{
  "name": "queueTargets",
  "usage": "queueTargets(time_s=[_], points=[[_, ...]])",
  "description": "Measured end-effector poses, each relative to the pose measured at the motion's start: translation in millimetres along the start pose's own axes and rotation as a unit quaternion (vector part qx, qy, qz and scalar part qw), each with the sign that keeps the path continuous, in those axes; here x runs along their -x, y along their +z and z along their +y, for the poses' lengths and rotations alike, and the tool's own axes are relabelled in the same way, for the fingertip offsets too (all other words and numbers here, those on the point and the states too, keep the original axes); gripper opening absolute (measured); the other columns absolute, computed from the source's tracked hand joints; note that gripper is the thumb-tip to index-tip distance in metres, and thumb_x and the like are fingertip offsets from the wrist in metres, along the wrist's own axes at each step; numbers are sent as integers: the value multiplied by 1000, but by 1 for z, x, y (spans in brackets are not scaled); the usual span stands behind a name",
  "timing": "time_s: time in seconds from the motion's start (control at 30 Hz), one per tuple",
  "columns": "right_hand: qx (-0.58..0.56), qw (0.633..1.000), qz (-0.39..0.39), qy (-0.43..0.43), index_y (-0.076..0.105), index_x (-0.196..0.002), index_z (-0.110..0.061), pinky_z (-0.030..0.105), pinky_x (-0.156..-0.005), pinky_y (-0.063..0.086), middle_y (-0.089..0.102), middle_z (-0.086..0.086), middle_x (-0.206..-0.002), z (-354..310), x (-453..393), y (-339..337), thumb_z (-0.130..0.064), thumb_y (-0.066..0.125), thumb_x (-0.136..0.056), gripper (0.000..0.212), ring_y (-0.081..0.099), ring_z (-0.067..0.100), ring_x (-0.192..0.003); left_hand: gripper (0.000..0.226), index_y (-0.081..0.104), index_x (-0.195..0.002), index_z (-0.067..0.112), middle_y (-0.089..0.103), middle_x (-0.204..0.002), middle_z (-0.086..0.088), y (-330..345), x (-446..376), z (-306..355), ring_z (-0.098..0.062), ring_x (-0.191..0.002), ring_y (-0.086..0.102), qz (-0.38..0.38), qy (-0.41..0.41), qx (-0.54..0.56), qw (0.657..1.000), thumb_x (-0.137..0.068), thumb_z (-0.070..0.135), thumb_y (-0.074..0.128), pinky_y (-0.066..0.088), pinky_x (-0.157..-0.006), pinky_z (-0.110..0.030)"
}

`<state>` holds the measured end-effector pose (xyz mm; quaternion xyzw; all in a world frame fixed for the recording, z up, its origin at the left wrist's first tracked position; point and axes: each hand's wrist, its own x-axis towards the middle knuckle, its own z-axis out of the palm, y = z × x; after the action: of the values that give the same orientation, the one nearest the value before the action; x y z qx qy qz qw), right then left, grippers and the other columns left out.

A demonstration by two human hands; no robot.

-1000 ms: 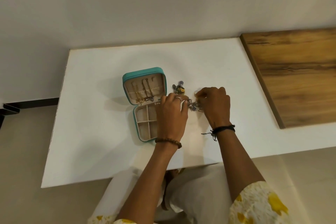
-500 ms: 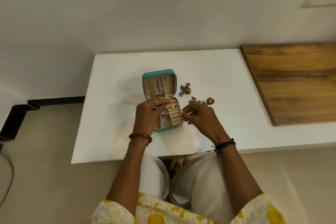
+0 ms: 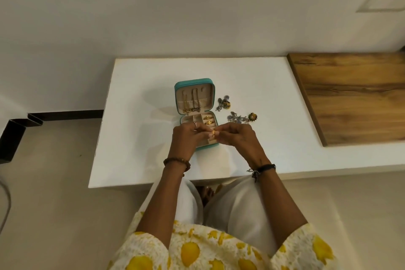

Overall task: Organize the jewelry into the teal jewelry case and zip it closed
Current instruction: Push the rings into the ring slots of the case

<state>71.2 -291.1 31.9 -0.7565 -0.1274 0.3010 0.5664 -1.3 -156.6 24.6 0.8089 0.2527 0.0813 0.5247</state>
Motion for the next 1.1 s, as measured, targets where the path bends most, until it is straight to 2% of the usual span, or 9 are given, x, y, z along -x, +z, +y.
queueTargets(time_s=[0.2, 0.3, 0.5, 0.63, 0.73, 0.83, 0.93, 1.03, 1.1], points=[[60, 997, 43, -37, 71, -95, -4, 11, -69, 53, 70, 11, -86, 2, -19, 6, -8, 67, -81, 14, 66, 14, -75, 18, 73, -86, 12, 67, -98, -5, 6, -14, -6, -15, -87, 58, 48, -6, -81, 996, -73, 25, 74, 46, -70, -22], [68, 996, 46, -42, 71, -95, -2, 11, -69, 53, 70, 10, -85, 4, -24, 7, -6, 68, -81, 15, 66, 13, -72, 19, 73, -88, 16, 65, -102, -3, 6, -15, -7, -18, -91, 58, 49, -10, -115, 992, -75, 29, 72, 43, -69, -25], [126, 990, 42, -55, 71, -96, 0, 7, -58, 49, 67, 6, -83, 10, -31, 9, -4, 66, -82, 16, 60, -10, -56, 17, 72, -91, 20, 64, -107, -2, 8, -17, -9, -20, -98, 57, 34, -15, -163, 986, -79, 31, 69, 42, -71, -26], [165, 983, 47, -63, 72, -95, -3, 12, -60, 52, 69, 11, -88, 13, -35, 10, -6, 64, -84, 14, 62, 4, -61, 18, 72, -93, 20, 65, -109, -1, 11, -16, -8, -17, -98, 58, 35, -18, -183, 982, -81, 31, 67, 41, -70, -23], [197, 977, 49, -70, 72, -92, -3, 31, -71, 57, 70, 15, -94, 17, -39, 13, -8, 65, -84, 12, 64, 24, -74, 19, 70, -98, 19, 64, -111, -2, 12, -15, -8, -19, -97, 60, 32, -16, -209, 977, -84, 30, 64, 42, -69, -23], [224, 969, 63, -79, 74, -90, -5, 46, -81, 53, 70, 16, -93, 20, -40, 15, -10, 65, -84, 12, 65, 30, -83, 22, 69, -103, 18, 63, -114, -3, 14, -15, -8, -20, -99, 60, 36, -12, -229, 973, -86, 30, 60, 46, -73, -26], [257, 960, 71, -85, 73, -88, -9, 41, -81, 51, 70, 12, -93, 20, -39, 18, -12, 64, -84, 11, 62, 26, -86, 24, 68, -105, 17, 63, -114, -4, 15, -15, -8, -21, -100, 60, 48, -18, -225, 973, -87, 29, 59, 47, -74, -27], [270, 955, 92, -83, 66, -87, -12, 28, -69, 45, 60, 5, -89, 20, -39, 21, -16, 70, -81, 9, 53, 19, -82, 22, 68, -103, 17, 63, -114, -4, 16, -15, -8, -20, -99, 60, 48, -13, -223, 974, -87, 28, 60, 49, -76, -28], [227, 967, 101, -54, 59, -87, -13, 32, -72, 45, 55, 3, -90, 20, -40, 19, -16, 72, -78, 16, 52, 20, -84, 19, 69, -99, 17, 64, -111, -5, 17, -16, -8, -20, -96, 61, 53, -14, -219, 974, -86, 29, 61, 50, -73, -28]])
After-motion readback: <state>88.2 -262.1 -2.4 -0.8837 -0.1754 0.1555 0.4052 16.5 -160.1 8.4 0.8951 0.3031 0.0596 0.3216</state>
